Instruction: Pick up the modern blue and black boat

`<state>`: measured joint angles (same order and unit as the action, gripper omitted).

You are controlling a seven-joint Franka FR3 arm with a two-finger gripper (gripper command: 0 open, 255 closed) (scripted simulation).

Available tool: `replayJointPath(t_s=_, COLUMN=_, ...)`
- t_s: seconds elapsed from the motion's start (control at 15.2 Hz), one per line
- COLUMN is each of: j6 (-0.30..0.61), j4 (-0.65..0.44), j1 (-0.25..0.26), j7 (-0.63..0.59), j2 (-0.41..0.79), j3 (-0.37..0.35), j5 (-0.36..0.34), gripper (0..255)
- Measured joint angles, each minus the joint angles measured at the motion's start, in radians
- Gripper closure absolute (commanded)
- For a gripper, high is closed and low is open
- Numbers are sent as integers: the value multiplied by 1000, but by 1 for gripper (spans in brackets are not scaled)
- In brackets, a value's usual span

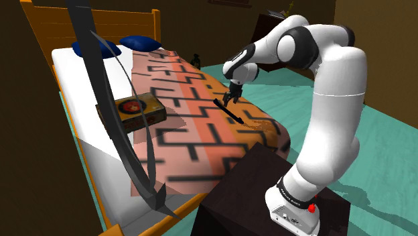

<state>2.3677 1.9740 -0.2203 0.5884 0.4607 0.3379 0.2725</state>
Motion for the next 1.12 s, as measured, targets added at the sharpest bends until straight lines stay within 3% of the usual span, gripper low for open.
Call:
replayJointPath(t_s=0.46, j6=-4, j4=-254, j1=-98, j7=50, j2=261, j3=-32, j5=54, gripper=0)
replayJointPath(t_s=0.99, j6=44, j4=-291, j1=-120, j7=66, j2=346, j3=-55, j5=76, gripper=0)
replayJointPath(t_s=1.06, j6=46, j4=-292, j1=-121, j7=66, j2=348, j3=-55, j5=77, gripper=255)
replayJointPath(t_s=1.12, j6=46, j4=-293, j1=-121, j7=66, j2=350, j3=-56, j5=77, gripper=255)
